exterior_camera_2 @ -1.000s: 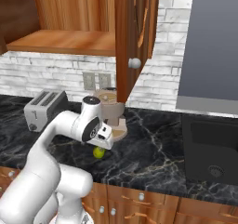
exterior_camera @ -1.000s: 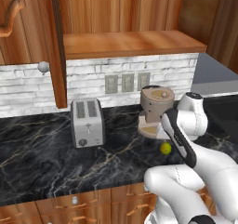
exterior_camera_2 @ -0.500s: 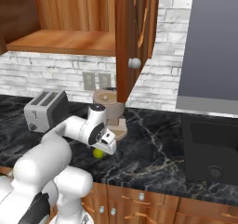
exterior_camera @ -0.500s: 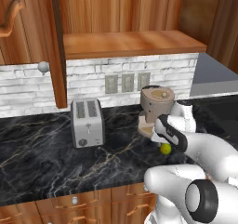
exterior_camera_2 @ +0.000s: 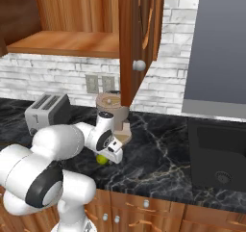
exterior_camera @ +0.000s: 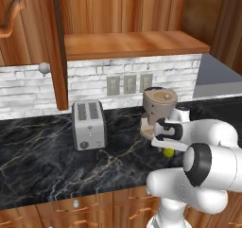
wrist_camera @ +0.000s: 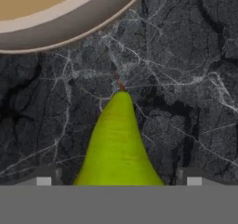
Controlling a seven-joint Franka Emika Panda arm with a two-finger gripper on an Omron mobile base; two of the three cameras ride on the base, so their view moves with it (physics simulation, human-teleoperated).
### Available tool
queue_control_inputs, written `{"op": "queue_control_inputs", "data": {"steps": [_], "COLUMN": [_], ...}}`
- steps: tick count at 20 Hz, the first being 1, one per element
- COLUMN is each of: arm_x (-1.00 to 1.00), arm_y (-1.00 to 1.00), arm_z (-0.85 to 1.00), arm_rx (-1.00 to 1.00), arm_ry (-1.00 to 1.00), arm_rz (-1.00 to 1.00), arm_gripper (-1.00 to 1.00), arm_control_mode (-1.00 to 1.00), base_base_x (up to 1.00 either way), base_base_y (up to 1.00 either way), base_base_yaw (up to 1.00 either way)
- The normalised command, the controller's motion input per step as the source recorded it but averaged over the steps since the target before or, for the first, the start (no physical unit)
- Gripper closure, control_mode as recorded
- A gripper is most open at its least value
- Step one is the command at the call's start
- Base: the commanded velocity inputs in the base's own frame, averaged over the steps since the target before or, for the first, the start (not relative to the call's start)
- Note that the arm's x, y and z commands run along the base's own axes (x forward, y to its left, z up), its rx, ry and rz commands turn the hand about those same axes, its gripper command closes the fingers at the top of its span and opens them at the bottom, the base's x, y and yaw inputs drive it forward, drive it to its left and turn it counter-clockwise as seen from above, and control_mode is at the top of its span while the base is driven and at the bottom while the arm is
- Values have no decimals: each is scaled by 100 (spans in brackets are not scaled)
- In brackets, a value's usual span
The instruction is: Pick the pear from the counter and place it in the cabinet. Then close the cabinet.
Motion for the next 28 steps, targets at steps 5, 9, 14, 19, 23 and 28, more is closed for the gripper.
{"op": "queue_control_inputs", "data": {"steps": [5,9,14,19,23,28], "arm_x": [-9,-15,-39,-55,-52,-39], "arm_y": [0,9,6,8,1,0], "arm_z": [-38,11,92,100,100,100], "arm_rx": [0,0,-7,-10,-6,-7], "arm_ry": [3,-7,-17,-17,-5,-7], "arm_rz": [0,0,0,0,0,0], "arm_gripper": [100,100,100,100,100,100], "arm_control_mode": [-100,-100,-100,-100,-100,-100], "base_base_x": [0,0,0,0,0,0], "base_base_y": [0,0,0,0,0,0], "base_base_yaw": [0,0,0,0,0,0]}}
